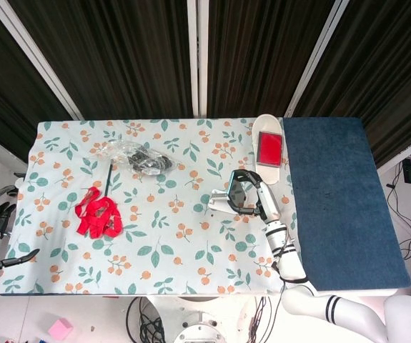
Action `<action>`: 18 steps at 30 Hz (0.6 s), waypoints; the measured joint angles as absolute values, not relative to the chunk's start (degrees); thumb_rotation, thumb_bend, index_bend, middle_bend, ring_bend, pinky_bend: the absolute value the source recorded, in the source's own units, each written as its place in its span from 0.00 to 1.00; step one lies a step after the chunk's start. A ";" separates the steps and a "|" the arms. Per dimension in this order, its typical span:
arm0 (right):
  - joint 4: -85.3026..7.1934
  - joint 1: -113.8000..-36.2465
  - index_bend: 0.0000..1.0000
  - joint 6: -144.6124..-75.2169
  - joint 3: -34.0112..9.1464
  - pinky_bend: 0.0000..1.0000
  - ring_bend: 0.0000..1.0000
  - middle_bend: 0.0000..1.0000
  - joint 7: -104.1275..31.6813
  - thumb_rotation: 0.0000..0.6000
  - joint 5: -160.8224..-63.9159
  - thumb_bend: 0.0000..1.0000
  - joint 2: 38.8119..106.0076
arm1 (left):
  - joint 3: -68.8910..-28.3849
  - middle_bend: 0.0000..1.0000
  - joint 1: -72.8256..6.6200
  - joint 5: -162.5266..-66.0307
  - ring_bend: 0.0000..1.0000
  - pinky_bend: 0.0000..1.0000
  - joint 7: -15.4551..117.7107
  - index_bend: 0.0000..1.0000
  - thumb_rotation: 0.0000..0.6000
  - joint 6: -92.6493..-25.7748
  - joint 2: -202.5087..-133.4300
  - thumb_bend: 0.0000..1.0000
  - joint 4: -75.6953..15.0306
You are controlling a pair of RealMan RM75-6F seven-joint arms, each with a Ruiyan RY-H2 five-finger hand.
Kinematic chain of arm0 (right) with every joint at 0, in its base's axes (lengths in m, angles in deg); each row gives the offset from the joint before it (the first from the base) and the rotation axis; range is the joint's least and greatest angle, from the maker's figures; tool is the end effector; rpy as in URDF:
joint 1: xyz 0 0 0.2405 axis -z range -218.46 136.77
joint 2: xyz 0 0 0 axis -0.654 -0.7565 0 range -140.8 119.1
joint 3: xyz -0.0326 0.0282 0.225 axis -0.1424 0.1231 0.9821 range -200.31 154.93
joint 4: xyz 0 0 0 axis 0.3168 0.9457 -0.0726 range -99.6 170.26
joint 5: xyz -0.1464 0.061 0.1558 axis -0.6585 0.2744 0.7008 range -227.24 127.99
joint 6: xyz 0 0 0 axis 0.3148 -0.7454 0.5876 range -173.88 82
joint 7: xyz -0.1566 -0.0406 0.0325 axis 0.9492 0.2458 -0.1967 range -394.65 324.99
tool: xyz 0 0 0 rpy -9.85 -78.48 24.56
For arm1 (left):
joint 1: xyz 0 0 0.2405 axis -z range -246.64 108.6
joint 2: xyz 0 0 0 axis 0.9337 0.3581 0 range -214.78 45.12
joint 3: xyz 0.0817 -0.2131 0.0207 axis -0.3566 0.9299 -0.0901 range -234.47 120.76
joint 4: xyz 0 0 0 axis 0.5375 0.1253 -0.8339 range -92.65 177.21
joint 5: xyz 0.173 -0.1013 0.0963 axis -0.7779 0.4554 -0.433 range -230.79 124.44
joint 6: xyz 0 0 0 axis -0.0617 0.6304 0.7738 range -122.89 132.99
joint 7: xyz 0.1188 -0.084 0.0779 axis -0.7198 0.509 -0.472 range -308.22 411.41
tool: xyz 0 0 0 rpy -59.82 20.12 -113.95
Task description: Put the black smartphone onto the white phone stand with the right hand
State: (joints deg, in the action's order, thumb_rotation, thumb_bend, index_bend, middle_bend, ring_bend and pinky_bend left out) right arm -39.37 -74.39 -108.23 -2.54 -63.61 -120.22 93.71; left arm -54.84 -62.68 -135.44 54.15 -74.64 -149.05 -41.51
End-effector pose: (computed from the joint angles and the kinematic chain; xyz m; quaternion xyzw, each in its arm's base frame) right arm -0.1179 -0.3473 -0.0532 0.4129 -0.6402 0.6014 0.2406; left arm -0.3350 0.2077 0.1433 -0.6083 -0.3942 -0.3254 0.6072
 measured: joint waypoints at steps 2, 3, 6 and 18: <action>-39.27 -74.45 0.38 -108.12 -2.46 0.08 0.26 0.23 -63.66 1.00 -120.13 0.24 93.74 | -54.84 0.05 -62.67 -135.44 0.05 0.17 54.13 0.05 0.49 -74.62 -149.09 0.02 -41.48; -39.21 -74.48 0.38 -108.04 -2.46 0.08 0.26 0.23 -63.68 1.00 -120.11 0.24 93.74 | -54.84 0.05 -62.66 -135.43 0.05 0.17 54.09 0.05 0.48 -74.61 -149.11 0.02 -41.47; -39.11 -74.55 0.31 -107.54 -2.60 0.08 0.23 0.21 -63.80 1.00 -120.07 0.23 93.63 | -54.86 0.05 -62.67 -135.37 0.05 0.17 54.05 0.05 0.48 -74.53 -149.13 0.02 -41.46; -37.63 -74.82 0.00 -107.16 -4.34 0.00 0.00 0.00 -69.02 1.00 -124.15 0.15 92.85 | -54.88 0.05 -62.69 -135.19 0.05 0.17 54.32 0.05 0.50 -74.31 -149.15 0.02 -41.40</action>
